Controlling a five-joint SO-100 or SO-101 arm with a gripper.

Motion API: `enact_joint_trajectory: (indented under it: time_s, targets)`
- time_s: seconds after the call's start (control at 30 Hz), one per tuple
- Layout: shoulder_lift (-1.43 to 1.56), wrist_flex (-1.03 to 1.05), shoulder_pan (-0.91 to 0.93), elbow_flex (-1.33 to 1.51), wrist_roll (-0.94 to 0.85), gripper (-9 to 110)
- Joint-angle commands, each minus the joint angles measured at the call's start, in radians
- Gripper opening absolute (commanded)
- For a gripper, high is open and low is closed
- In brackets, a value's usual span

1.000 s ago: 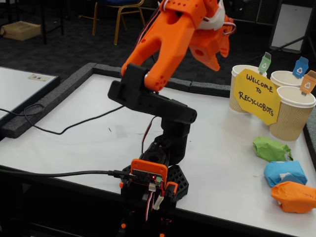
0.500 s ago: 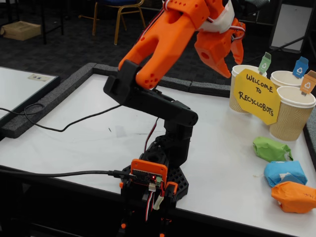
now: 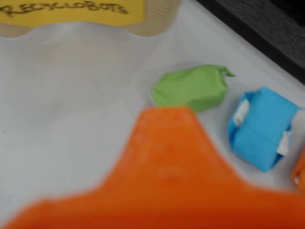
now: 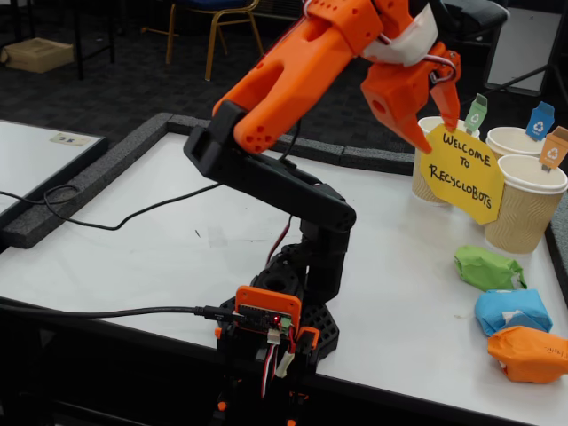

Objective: Sort rubbish by color.

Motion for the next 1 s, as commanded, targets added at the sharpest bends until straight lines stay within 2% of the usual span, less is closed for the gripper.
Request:
enact_joint_trajectory:
  time_s: [0.0, 0.53, 0.97]
  targets:
    - [-0.002, 0.002, 0.069, -0.104, -0.014, 9]
    - [-0.002, -0.078, 0.325, -0.028, -0.014, 11]
    - [-0.002, -0.091, 0.334, -0.014, -0.014, 11]
